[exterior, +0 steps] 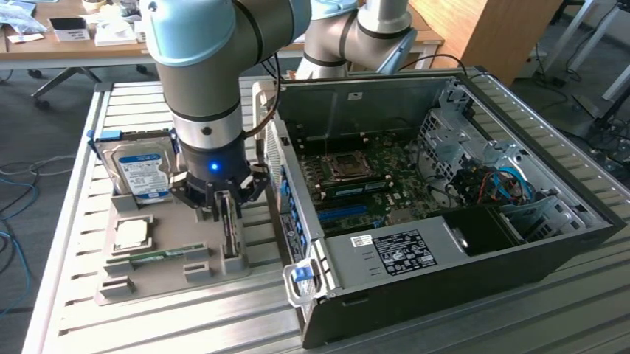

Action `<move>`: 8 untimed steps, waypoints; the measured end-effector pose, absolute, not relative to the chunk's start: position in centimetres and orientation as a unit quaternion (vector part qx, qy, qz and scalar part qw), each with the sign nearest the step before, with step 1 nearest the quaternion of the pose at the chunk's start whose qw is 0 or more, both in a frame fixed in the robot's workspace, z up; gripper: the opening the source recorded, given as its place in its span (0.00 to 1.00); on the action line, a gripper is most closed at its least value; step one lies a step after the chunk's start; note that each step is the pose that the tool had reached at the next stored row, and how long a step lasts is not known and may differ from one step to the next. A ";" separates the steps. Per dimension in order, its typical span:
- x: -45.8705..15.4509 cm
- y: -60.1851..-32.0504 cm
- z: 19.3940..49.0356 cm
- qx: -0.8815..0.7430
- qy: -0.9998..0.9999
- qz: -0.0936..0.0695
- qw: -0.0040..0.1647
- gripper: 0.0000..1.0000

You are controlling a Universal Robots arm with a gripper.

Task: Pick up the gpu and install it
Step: 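Pick up the gpu and move the gpu toward the slot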

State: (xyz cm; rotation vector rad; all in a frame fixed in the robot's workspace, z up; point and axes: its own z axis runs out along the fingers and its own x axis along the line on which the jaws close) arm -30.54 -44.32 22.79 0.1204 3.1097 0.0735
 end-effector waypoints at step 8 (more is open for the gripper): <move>-30.6 -44.3 22.8 0.039 0.999 0.024 0.014 0.42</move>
